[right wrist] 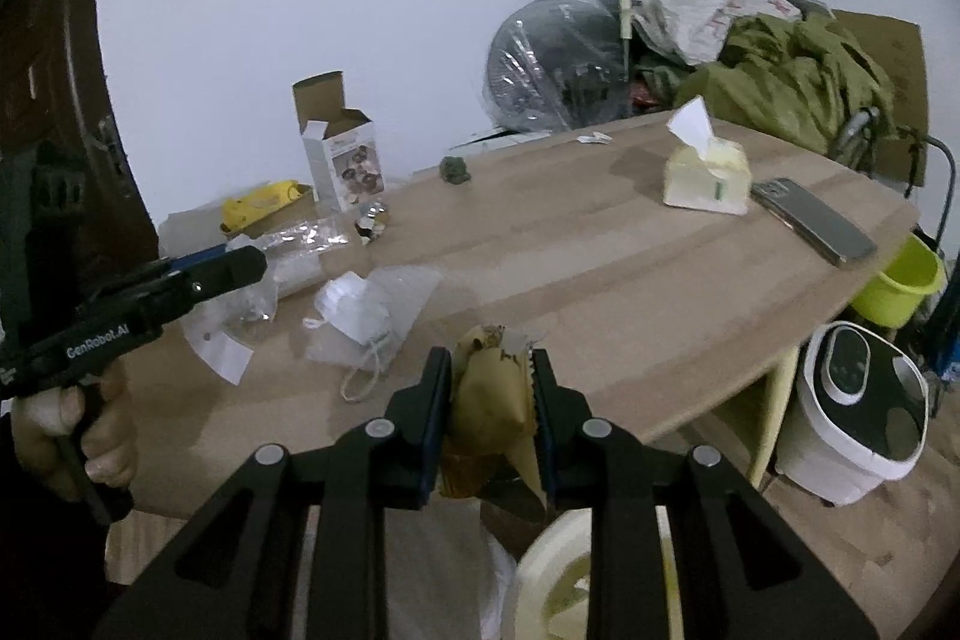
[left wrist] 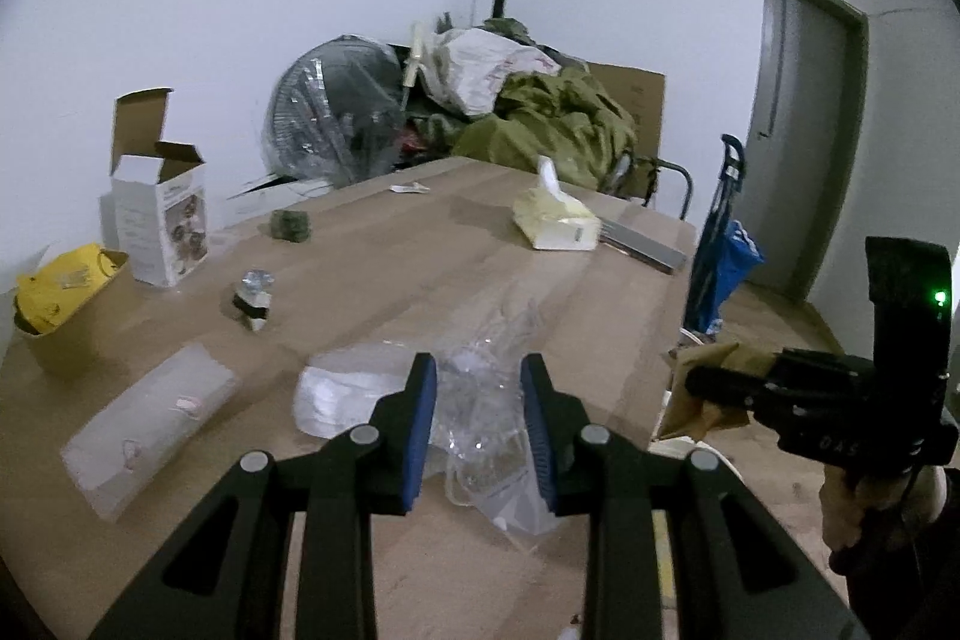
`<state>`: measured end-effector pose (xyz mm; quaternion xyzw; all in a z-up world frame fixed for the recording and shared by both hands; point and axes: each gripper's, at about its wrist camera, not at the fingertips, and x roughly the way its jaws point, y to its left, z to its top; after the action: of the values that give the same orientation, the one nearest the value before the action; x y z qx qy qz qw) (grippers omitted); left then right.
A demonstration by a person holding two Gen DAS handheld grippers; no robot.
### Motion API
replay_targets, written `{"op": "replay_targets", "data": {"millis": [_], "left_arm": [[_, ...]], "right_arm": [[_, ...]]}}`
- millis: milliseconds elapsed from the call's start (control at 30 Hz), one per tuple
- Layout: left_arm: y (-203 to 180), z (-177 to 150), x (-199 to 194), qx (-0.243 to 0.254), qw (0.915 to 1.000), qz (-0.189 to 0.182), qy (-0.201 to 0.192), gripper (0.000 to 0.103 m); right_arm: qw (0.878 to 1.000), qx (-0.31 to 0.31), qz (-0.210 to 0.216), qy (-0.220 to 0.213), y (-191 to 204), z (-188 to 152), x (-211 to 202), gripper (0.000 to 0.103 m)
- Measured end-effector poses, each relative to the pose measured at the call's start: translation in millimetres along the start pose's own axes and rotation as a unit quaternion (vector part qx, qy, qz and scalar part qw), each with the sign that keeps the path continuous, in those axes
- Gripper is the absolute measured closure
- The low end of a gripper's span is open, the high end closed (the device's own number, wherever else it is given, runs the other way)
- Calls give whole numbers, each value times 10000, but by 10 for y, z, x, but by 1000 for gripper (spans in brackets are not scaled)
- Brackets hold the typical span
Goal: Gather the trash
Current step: 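Grasp the clear plastic bag with the left gripper while the right carries the brown scrap toward the bucket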
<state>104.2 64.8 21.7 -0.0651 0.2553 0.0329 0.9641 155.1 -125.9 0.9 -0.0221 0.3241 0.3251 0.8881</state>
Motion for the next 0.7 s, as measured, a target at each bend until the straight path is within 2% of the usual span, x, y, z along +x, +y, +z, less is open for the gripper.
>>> {"op": "replay_targets", "data": {"millis": [500,700], "left_arm": [[-665,-108,195,511,9959,-693,276,75],[-972,-195,331,765,9915,-911,533,75]], "right_arm": [[9970,475,-615,-47,-458,-426,-447,79],[9937,725,-842,140,-750,-709,-526,79]]}}
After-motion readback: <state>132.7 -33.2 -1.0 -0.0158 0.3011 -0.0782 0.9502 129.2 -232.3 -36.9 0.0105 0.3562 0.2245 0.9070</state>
